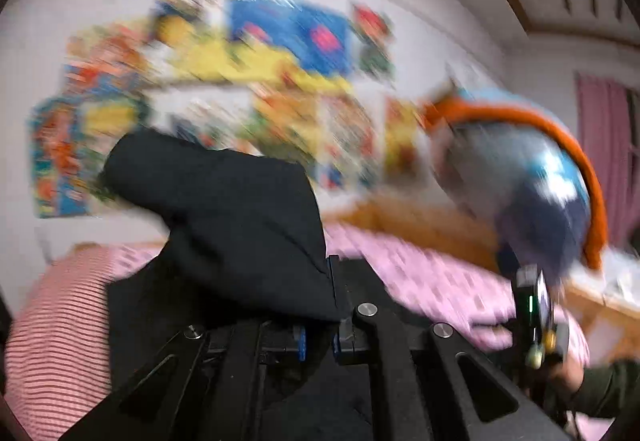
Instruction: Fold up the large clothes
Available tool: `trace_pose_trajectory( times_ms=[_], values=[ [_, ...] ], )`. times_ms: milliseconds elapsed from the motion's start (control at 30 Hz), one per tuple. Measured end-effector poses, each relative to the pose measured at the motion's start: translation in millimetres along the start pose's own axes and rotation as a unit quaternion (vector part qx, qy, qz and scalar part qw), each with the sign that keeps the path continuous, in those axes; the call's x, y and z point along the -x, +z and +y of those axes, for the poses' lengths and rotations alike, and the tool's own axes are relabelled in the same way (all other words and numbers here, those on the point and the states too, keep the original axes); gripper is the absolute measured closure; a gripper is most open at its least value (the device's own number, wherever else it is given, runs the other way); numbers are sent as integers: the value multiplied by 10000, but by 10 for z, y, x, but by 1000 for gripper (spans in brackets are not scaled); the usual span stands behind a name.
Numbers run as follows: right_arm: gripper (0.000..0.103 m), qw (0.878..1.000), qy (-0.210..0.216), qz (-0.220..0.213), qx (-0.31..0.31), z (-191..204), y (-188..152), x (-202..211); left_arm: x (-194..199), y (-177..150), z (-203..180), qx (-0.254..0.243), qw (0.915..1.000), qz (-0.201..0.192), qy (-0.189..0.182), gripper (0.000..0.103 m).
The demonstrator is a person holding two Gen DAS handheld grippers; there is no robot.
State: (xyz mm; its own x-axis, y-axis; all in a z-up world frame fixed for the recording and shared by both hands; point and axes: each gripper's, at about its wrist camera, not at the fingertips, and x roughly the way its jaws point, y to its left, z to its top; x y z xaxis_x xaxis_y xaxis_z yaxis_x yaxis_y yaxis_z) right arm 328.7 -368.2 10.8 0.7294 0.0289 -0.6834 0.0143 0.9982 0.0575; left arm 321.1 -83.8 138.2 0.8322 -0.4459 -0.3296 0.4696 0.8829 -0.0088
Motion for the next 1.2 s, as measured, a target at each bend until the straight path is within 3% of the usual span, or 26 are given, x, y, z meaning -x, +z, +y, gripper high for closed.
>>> trace_pose_trajectory(
  times_ms=[167, 367, 600, 733, 867, 967, 1033, 1133, 1200],
  values=[
    [21, 9999, -84, 19, -138, -159, -41, 13, -587, -353, -395, -258, 9900, 1211, -668, 95],
    [21, 9988, 115, 108, -468, -267, -119, -68, -989, -922, -455, -265, 9661, 2423, -850, 95],
    [21, 9905, 892, -7, -1047, -150, -200, -157, -935, -1196, -579, -435, 9563, 2767, -834, 93],
    [21, 9806, 1392, 180, -1370, -108, -273, -251, -922, -1278, -508, -202, 9506, 2946, -952, 92],
    [21, 9712, 1610, 426, -1705, -143, -404, -396, -931, -1307, -471, -272, 9467, 3045, -1018, 88],
    [21, 9688, 1638, 549, -1779, -92, -491, -503, -928, -1339, -480, -355, 9435, 3115, -1070, 64],
    [21, 9709, 1601, 568, -1689, -19, -526, -523, -890, -1364, -468, -279, 9430, 3104, -1169, 29],
    [26, 9737, 1585, 572, -1532, 90, -514, -521, -848, -1365, -448, -212, 9429, 3087, -1235, 26],
    [47, 9733, 1651, 619, -1468, 124, -481, -528, -829, -1356, -422, -149, 9431, 3078, -1246, 25]
  ],
)
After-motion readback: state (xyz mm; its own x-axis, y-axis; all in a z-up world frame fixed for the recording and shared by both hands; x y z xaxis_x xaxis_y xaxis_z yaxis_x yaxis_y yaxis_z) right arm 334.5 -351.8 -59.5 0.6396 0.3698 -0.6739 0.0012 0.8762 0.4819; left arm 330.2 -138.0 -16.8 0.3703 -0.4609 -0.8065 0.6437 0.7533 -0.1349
